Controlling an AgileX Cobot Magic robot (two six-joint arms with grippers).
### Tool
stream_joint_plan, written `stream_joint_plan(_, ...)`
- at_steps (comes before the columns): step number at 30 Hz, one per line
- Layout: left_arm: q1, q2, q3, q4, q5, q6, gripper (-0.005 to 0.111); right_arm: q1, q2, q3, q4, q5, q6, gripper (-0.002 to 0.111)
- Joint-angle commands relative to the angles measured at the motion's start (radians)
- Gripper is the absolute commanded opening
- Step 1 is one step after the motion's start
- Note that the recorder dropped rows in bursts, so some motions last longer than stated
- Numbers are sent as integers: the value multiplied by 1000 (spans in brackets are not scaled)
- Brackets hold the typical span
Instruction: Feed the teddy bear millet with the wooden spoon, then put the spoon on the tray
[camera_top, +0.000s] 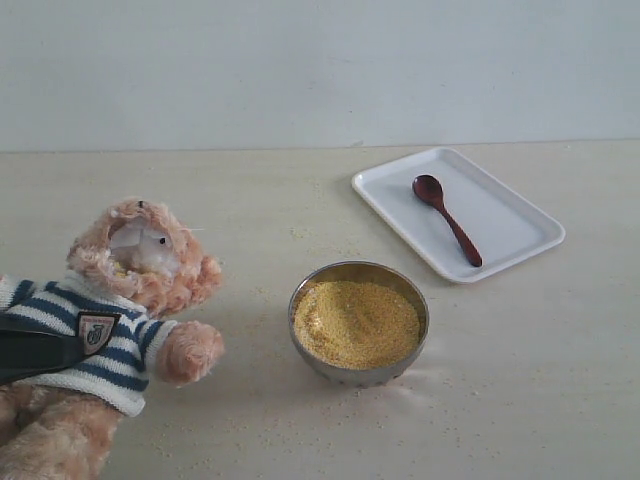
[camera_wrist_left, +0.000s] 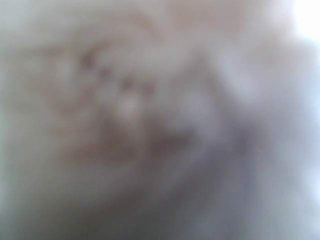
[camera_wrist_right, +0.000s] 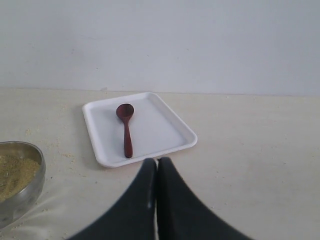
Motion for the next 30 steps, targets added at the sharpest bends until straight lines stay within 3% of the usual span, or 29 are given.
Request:
stream_joint_plan(1,2,-1,-1,-14,24,4,5,-3,-6,0,-1,-7,0,0)
stream_joint_plan(30,2,-1,-1,-37,26,4,5,-3,-6,0,-1,-7,0,0)
